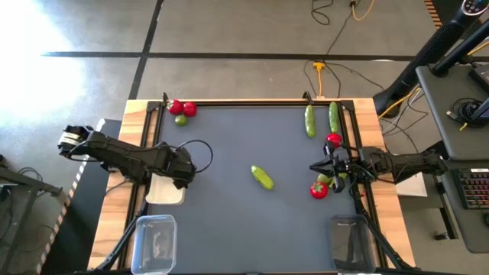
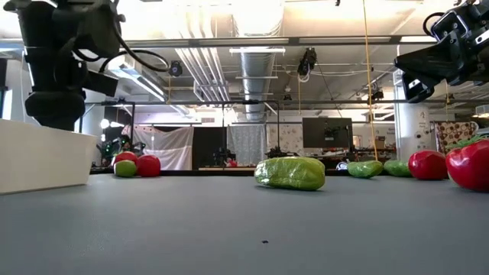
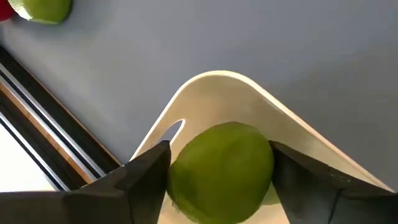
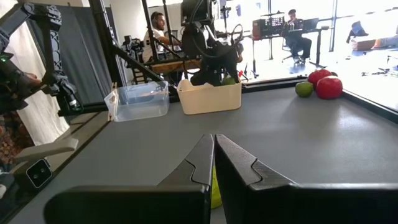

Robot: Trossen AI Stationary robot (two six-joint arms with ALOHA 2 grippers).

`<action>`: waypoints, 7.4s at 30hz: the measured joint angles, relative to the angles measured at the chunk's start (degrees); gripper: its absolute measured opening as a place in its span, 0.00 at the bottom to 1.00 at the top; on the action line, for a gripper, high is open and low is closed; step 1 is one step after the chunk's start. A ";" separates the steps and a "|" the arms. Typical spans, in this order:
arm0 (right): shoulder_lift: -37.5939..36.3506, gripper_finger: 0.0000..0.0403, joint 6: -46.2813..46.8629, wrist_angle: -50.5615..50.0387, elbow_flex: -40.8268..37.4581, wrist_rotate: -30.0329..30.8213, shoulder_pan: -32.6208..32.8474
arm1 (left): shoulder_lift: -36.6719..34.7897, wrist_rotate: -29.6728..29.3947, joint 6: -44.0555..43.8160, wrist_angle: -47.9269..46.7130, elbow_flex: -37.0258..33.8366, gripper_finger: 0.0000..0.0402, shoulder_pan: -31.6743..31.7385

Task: Sort produce into baskets
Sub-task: Put the green lime into the white bin

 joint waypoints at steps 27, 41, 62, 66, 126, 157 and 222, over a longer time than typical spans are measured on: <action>-0.02 0.02 0.00 0.00 0.00 0.02 0.00 | -1.45 -36.31 -10.07 4.39 9.53 0.74 7.58; 0.00 0.02 0.00 0.01 -0.01 0.00 0.00 | 2.80 -41.43 -35.69 19.21 8.04 0.74 9.60; 0.00 0.02 0.00 0.00 0.00 0.02 -0.02 | -1.93 -42.50 -33.29 -0.93 9.09 0.74 12.36; -0.02 0.02 0.00 0.00 -0.01 0.01 0.00 | -5.79 -40.43 -15.31 -0.32 9.09 0.74 14.45; 0.00 0.02 0.00 0.02 0.00 0.02 0.00 | 31.40 12.61 22.35 7.23 28.95 0.72 66.94; -0.01 0.02 0.00 0.00 -0.01 0.02 -0.01 | 31.44 11.48 28.36 11.89 25.16 0.72 67.69; -0.01 0.02 0.00 0.02 -0.01 0.00 0.00 | -3.80 23.20 -14.02 -7.34 3.81 0.33 4.13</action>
